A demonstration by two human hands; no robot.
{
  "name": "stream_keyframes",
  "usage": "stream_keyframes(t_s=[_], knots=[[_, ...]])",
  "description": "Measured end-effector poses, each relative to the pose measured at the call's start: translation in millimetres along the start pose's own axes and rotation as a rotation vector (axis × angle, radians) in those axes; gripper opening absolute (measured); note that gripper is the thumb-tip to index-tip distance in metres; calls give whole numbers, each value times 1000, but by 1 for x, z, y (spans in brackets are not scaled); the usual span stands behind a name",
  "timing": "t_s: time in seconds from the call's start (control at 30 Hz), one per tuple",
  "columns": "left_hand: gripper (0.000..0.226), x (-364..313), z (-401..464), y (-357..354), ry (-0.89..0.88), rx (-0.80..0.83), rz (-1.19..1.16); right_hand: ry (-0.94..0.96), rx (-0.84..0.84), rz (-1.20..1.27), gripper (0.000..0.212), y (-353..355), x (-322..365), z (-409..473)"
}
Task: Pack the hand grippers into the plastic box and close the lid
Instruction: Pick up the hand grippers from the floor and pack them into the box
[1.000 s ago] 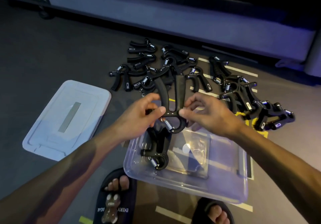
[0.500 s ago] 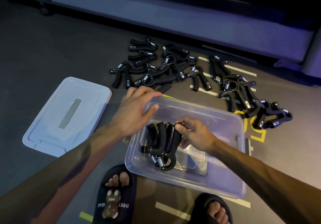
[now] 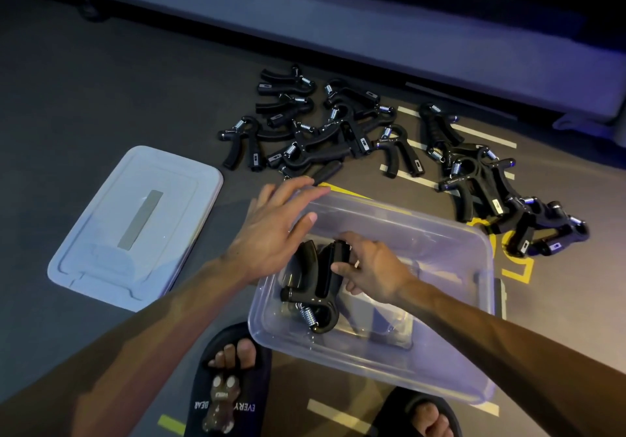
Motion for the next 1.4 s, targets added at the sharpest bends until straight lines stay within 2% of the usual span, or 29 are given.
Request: stream_keyframes(t_s=[0.17, 0.37, 0.43, 0.5, 0.63, 0.73, 0.9, 1.03, 1.07, 1.13, 1.23, 1.4], knots=[[44, 0, 0, 0, 1, -6, 5, 52, -17, -55, 58, -6, 9, 1], [45, -1, -1, 0, 5, -12, 7, 49, -18, -98, 64, -6, 14, -1], [45, -1, -1, 0, 4, -13, 7, -4, -26, -112, 66, -7, 9, -1], [44, -1, -1, 0, 2, -11, 10, -123, -14, -103, 60, -15, -2, -2], [45, -1, 0, 0, 2, -17, 3, -358, 54, 88, 57, -41, -17, -8], [45, -1, 0, 0, 0, -16, 5, -393, 48, 68, 57, -43, -15, -9], [44, -2, 2, 1, -22, -23, -16, -392, 163, 15, 62, -14, 7, -16], [44, 2, 10, 4, -26, -40, -35, -352, 304, 243, 55, 42, 47, -15], [43, 3, 14, 5, -26, -42, -31, -308, 286, 332, 46, 59, 57, -10], [39, 4, 22, 6, -25, -51, -43, -208, 133, 462, 29, 95, 68, 9], [32, 6, 33, 7, 0, -44, -125, -173, -112, 486, 17, 131, 52, 51], [26, 10, 41, 5, 24, -15, -210, -317, -155, 456, 6, 114, 3, 126]])
Point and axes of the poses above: each hand's wrist, its own z-axis towards the middle knuckle, its own y-axis out of the back of the hand, x = y × z, the point moved 8 cm from there along z, towards the middle knuckle, and after that the axes turned 2 degrees about -y, right-handed, at the moved point
